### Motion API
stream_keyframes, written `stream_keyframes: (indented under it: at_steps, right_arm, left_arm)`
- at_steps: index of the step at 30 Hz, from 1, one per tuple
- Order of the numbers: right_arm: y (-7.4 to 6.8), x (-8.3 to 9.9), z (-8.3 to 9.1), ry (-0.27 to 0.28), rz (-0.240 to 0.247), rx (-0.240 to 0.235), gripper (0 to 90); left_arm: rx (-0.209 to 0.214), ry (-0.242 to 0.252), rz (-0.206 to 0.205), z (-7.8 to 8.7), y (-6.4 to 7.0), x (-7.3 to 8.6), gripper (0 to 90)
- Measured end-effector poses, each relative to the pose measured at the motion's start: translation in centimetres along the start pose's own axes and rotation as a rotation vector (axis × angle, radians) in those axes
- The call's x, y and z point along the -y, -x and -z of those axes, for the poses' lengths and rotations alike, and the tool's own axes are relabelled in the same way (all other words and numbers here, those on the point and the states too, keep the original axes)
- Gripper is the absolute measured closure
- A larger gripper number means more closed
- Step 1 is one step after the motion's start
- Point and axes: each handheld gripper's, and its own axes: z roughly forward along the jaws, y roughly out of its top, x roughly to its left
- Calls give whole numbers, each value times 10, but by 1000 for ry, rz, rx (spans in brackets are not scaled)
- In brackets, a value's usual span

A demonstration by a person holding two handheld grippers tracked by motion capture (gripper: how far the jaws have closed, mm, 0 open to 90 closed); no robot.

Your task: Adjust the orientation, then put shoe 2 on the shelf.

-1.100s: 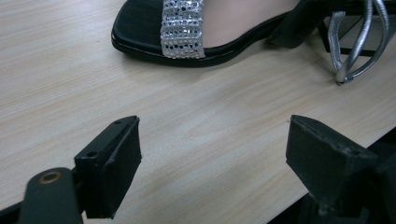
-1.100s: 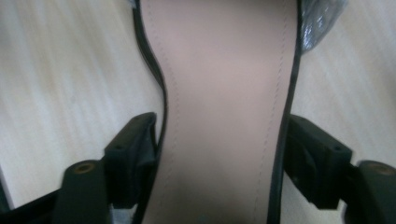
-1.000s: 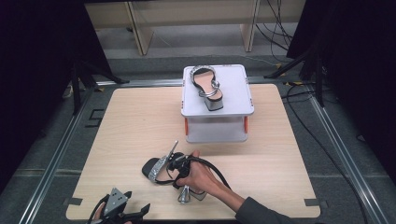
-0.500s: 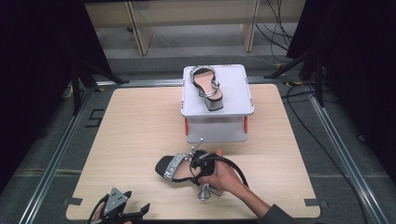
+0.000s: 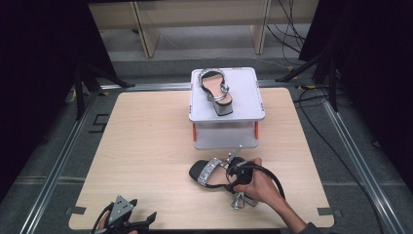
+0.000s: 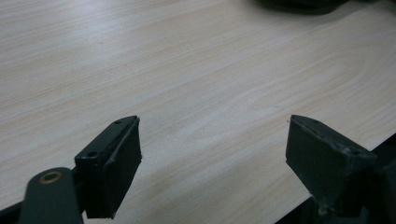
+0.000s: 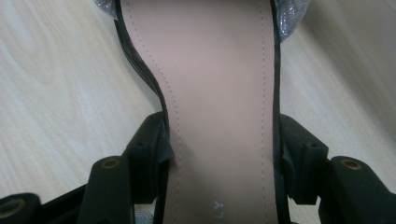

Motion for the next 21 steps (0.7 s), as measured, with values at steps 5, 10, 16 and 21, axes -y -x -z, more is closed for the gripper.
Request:
stream_keyframes:
  at_steps: [5, 10, 16, 21]
  right_arm:
    - [1, -1, -5, -20, -1, 2, 420]
    - [-3, -2, -5, -40, -16, 14, 405]
    - [-2, -2, -9, -94, 46, 27, 387]
    - [-3, -3, -9, -89, 60, 26, 417]
  left_arm:
    - [-1, -1, -8, 0, -1, 0, 178]
    - [5, 2, 2, 1, 0, 0, 178]
    - [2, -26, -48, 2, -3, -1, 178]
    - [8, 4, -7, 0, -1, 0, 178]
